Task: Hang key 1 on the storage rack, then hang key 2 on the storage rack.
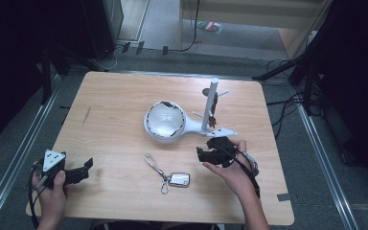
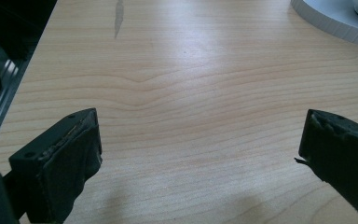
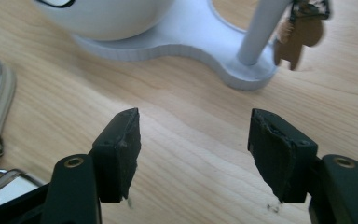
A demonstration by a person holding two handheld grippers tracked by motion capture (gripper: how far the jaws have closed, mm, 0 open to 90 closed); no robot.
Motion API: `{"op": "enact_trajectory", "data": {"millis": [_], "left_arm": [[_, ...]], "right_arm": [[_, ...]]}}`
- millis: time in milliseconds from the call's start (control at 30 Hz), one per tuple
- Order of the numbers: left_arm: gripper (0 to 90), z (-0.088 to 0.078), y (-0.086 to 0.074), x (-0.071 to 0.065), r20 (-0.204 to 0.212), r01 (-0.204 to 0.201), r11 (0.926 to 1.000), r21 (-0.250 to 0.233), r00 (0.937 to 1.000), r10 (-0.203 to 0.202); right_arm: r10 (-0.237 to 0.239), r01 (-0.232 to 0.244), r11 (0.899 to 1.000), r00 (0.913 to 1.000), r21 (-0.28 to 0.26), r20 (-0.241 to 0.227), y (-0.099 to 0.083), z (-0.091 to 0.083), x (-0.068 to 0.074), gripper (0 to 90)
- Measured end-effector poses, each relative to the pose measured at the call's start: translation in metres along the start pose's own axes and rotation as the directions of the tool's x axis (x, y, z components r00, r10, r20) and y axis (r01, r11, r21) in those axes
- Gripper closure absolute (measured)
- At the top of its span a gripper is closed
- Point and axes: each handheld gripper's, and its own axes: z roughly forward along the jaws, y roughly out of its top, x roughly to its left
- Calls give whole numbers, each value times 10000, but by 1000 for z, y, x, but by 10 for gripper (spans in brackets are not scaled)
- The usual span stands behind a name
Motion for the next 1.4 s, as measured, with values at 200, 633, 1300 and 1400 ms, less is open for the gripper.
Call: {"op": "enact_trajectory", "data": {"millis": [200, 633, 1300, 1400], "left_arm": [[0, 0, 0, 0, -4, 3, 10000, -12, 10000, -3], [0, 1, 0, 0, -13, 62, 10000, -7, 10000, -62], [0, 2, 1, -1, -11, 5, 10000, 22, 10000, -5], [0, 2, 1, -1, 1, -12, 10000, 27, 10000, 12]], "right_arm": [[-240, 254, 9988, 9992, 415, -330, 3, 3, 12, 353], [-410, 522, 9938, 9928, 980, -1129, 12, 13, 32, 388], [-807, 1439, 9458, 9725, 2912, -2184, 25, 34, 73, 492], [-783, 1545, 9424, 9642, 2968, -2533, 26, 37, 79, 490]]}}
